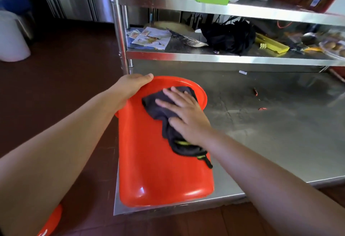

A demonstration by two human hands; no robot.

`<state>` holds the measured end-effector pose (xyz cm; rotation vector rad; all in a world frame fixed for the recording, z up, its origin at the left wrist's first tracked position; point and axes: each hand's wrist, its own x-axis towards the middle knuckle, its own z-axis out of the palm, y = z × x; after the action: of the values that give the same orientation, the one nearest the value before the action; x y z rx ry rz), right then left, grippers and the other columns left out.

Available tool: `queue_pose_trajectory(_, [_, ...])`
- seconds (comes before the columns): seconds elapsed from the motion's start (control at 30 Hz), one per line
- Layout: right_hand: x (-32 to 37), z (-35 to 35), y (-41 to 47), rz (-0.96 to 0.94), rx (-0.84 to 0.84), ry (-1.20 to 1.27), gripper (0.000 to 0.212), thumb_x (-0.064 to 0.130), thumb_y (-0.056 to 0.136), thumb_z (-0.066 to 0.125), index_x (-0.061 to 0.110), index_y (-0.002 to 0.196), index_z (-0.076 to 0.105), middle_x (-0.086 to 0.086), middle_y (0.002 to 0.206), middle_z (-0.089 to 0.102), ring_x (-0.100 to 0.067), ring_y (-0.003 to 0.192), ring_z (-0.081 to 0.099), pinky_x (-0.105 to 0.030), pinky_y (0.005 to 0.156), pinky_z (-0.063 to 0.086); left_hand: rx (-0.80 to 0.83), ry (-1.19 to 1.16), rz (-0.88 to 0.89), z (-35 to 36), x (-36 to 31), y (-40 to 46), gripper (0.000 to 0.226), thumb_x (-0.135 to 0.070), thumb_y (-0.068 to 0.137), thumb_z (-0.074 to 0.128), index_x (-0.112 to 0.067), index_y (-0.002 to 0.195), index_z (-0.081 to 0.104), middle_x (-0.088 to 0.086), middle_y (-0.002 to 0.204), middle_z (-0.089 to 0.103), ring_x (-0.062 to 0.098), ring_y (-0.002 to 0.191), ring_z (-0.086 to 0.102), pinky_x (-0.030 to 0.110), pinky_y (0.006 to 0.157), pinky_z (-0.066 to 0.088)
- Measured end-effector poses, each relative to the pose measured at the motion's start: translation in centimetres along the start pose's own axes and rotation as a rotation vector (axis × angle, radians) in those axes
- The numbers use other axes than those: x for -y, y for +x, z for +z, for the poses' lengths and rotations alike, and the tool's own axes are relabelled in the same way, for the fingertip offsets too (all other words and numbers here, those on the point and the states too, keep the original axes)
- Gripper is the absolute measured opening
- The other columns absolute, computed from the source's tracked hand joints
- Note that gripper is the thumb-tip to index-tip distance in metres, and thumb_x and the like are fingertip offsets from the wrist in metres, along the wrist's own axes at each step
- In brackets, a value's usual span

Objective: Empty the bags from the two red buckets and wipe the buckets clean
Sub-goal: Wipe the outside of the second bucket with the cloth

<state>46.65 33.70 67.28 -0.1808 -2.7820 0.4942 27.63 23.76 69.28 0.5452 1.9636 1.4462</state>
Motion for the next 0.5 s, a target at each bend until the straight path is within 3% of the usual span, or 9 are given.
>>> queue_pose_trajectory(0.1, [-1.3, -0.4, 2.5, 0.108, -0.007, 0.107, 0.059, 0.024, 0.08, 0.039, 0.03, 0.138, 0.048, 0.004, 0.155, 0.026, -0.015, 0.146, 0.014, -0.038, 0.118, 0.007, -0.04, -0.071, 0.009, -0.2, 0.5, 0.4, 0.032, -0.043, 0.079, 0.071, -0.017, 0.097, 0.073, 0.009, 0.101, 0.073, 0.026, 0.095, 0.068, 0.047, 0.096, 0.05])
queue_pose_trajectory(0.23, [-1.0, 0.2, 2.5, 0.077, 0.014, 0.087, 0.058, 0.026, 0.082, 0.037, 0.034, 0.139, 0.046, 0.008, 0.157, 0.022, -0.009, 0.146, 0.007, -0.032, 0.119, -0.002, -0.045, -0.09, 0.018, -0.8, 1.2, 0.0, 0.03, -0.04, 0.084, 0.067, -0.014, 0.098, 0.071, 0.012, 0.1, 0.072, 0.027, 0.094, 0.068, 0.045, 0.092, 0.052])
queue_pose_trajectory(0.3, [-0.2, 0.6, 1.2, 0.045, 0.012, 0.063, 0.058, 0.024, 0.082, 0.039, 0.032, 0.139, 0.046, 0.007, 0.157, 0.021, -0.01, 0.146, 0.006, -0.032, 0.118, -0.002, -0.07, -0.095, 0.04, -1.3, 1.6, -0.4, 0.024, -0.04, 0.087, 0.065, -0.017, 0.091, 0.07, 0.002, 0.082, 0.073, 0.017, 0.075, 0.07, 0.035, 0.075, 0.056])
queue_pose_trajectory(0.4, [1.4, 1.1, -2.1, -0.052, 0.013, 0.02, 0.059, 0.02, 0.079, 0.045, 0.028, 0.138, 0.049, 0.002, 0.155, 0.026, -0.017, 0.146, 0.013, -0.034, 0.119, 0.002, -0.101, -0.096, 0.025, -2.4, 2.1, -1.1, 0.021, -0.04, 0.09, 0.06, -0.02, 0.091, 0.065, -0.009, 0.059, 0.067, 0.004, 0.048, 0.063, 0.017, 0.042, 0.046])
queue_pose_trajectory(0.43, [1.9, 1.3, -3.3, -0.086, 0.021, 0.014, 0.06, 0.021, 0.078, 0.045, 0.027, 0.137, 0.05, 0.001, 0.155, 0.027, -0.018, 0.146, 0.014, -0.036, 0.119, 0.004, -0.104, -0.083, 0.014, -2.9, 2.4, -1.4, 0.02, -0.04, 0.09, 0.059, -0.02, 0.089, 0.065, -0.008, 0.057, 0.065, 0.006, 0.044, 0.061, 0.016, 0.038, 0.044])
queue_pose_trajectory(0.5, [2.8, 1.6, -5.7, -0.15, 0.054, 0.017, 0.061, 0.024, 0.078, 0.043, 0.026, 0.138, 0.049, -0.001, 0.155, 0.027, -0.019, 0.147, 0.012, -0.04, 0.119, 0.006, -0.101, -0.039, -0.017, -4.0, 2.4, -2.1, 0.019, -0.038, 0.091, 0.056, -0.023, 0.09, 0.066, -0.003, 0.063, 0.064, 0.015, 0.048, 0.061, 0.024, 0.044, 0.047])
